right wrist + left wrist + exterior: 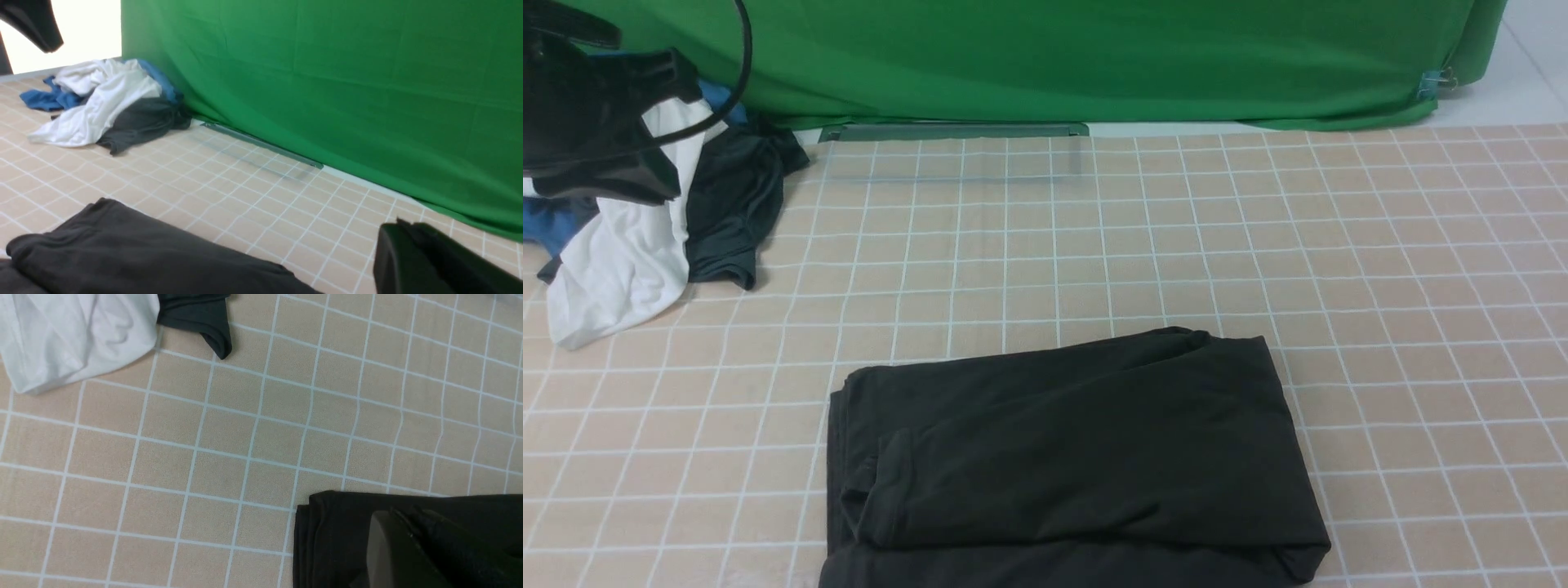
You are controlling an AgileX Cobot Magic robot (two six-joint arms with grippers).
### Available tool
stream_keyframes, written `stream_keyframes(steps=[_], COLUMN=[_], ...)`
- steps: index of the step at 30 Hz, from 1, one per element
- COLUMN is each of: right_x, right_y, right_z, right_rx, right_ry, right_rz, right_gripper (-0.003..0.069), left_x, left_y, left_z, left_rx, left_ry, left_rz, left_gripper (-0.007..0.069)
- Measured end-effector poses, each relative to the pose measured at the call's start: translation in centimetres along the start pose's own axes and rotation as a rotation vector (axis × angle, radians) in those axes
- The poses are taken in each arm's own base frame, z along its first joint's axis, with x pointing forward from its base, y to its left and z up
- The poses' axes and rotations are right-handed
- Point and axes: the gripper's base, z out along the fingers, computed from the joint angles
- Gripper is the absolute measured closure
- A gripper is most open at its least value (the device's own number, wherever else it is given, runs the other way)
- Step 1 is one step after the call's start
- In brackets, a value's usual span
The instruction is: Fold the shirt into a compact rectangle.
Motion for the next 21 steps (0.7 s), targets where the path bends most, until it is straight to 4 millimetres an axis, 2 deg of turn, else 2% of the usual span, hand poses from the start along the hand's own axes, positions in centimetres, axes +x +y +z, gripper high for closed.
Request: stream_keyframes(steps=[16,21], right_x=[0.4,3.2], right_y=[0.0,-0.5], right_z=[-0.1,-1.0], right_rx=[-0.003,0.108], right_ry=[-0.019,-0.087], right_rz=[0.0,0.105], right_gripper=[0.0586,0.0571], left_x=[-0.4,-0.4], left_y=[0.0,0.0], left_z=[0.0,0.0], left_rx=[0.004,0.005], left_ry=[-0.041,-0.041], left_rz=[-0.004,-0.004], left_gripper=[0.0608,0.0608])
